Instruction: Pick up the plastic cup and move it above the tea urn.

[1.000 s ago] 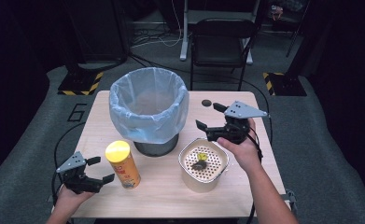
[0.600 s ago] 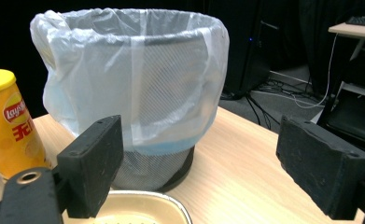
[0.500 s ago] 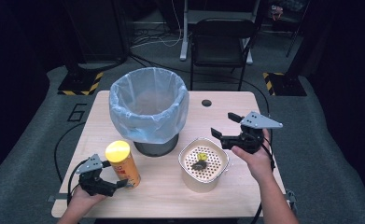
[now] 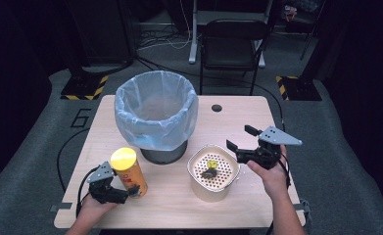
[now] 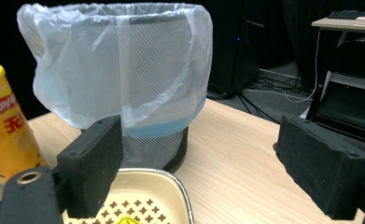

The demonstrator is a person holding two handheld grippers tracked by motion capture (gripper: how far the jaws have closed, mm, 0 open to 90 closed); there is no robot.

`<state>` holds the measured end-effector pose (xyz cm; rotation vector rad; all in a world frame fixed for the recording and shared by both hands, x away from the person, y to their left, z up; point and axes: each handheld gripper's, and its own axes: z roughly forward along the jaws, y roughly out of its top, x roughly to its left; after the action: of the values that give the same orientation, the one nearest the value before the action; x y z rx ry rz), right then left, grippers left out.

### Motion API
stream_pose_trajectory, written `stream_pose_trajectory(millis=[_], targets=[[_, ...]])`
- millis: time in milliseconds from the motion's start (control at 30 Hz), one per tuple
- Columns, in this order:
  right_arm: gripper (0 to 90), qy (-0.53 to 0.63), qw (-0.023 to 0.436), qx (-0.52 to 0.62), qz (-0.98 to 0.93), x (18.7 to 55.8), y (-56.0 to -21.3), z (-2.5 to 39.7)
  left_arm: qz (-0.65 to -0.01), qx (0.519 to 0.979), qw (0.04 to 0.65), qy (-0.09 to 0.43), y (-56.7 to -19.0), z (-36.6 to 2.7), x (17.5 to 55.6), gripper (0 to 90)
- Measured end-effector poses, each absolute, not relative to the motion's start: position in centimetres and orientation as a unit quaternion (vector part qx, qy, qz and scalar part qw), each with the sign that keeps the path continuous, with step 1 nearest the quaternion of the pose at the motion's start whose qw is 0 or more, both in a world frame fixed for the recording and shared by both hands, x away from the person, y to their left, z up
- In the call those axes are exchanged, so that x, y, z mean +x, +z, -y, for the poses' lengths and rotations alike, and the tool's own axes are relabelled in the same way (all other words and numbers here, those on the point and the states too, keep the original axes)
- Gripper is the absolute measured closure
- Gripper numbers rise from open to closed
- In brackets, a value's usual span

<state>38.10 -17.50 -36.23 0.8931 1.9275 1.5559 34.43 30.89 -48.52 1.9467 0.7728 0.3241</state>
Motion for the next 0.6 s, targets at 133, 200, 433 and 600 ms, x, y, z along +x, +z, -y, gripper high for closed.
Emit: stream_pose_trajectory(millis=[133, 200, 433, 600], targets=[[14.8, 0.574, 0.25, 0.336, -0.704, 37.9, -36.8, 17.8, -0.313, 0.804, 0.485, 0.142, -48.7, -30.9, 34.4, 21.3], [15.0, 0.57, 0.246, 0.339, -0.707, 37.9, -37.1, 17.9, -0.309, 0.808, 0.48, 0.143, -48.5, -30.9, 34.3, 22.1], [15.7, 0.561, 0.246, 0.342, -0.713, 38.0, -37.5, 18.4, -0.304, 0.81, 0.476, 0.157, -48.2, -30.9, 34.0, 24.3], [16.0, 0.564, 0.243, 0.347, -0.709, 38.1, -37.8, 18.5, -0.303, 0.806, 0.48, 0.168, -48.0, -31.1, 33.9, 24.4]])
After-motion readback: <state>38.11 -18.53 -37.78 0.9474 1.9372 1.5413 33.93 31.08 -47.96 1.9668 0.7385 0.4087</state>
